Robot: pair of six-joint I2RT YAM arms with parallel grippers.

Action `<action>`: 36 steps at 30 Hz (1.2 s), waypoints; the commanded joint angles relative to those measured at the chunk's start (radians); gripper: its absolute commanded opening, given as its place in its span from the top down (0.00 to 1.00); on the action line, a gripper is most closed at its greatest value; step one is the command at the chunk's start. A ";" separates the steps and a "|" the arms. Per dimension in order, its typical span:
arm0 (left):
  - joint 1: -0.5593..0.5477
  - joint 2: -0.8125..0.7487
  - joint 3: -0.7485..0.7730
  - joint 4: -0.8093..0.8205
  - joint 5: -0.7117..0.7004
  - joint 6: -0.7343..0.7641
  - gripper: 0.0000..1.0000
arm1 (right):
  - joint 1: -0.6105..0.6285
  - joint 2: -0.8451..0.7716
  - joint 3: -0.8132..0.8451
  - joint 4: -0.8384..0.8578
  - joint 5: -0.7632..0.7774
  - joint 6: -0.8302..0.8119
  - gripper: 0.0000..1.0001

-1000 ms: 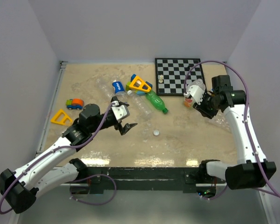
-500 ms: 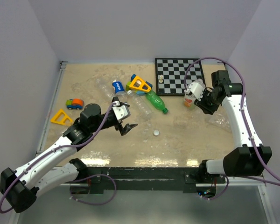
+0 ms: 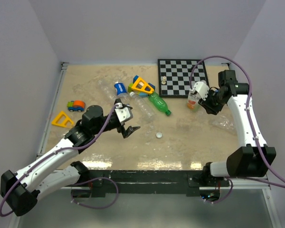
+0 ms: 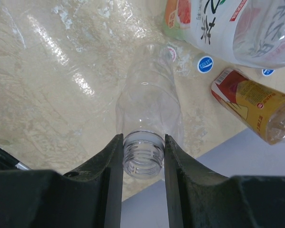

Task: Unscrew the bottle caps
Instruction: Place the plastic bottle at the center of the board.

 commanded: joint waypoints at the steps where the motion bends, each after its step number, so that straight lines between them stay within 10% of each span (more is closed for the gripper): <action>1: 0.003 0.011 -0.003 0.030 0.044 -0.017 0.00 | 0.020 -0.054 -0.051 -0.024 -0.117 -0.005 0.74; 14: -0.032 0.224 0.008 0.294 0.363 -0.106 0.02 | 0.250 -0.099 -0.062 -0.022 -0.272 0.056 0.74; 36: -0.159 0.830 0.305 0.564 0.325 0.172 0.16 | 0.336 -0.095 0.025 -0.022 -0.384 0.004 0.74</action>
